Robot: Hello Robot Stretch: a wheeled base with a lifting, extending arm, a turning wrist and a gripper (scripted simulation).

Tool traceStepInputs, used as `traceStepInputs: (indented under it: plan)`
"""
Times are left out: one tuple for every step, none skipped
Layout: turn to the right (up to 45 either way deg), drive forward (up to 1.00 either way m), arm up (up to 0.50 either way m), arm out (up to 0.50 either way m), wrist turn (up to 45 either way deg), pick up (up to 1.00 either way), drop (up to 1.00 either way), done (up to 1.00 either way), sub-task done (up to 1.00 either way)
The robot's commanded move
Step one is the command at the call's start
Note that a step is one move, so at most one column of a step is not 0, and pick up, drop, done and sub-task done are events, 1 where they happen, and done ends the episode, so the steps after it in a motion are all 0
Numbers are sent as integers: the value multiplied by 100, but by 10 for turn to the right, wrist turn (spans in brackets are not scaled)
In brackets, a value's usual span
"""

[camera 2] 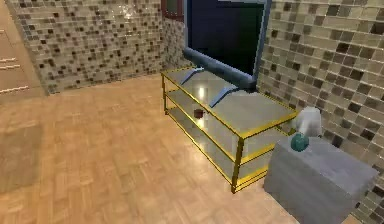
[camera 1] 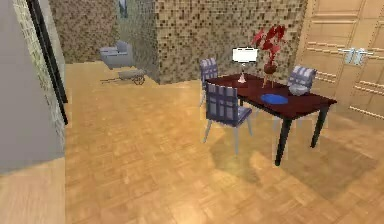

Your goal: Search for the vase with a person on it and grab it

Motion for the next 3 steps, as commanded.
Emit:
traceStepInputs:
  plan:
    - [-210, 0, 0, 0, 0, 0, 0, 0, 0]
    - [0, 100, 0, 0, 0, 0, 0, 0, 0]
    - [0, 100, 0, 0, 0, 0, 0, 0, 0]
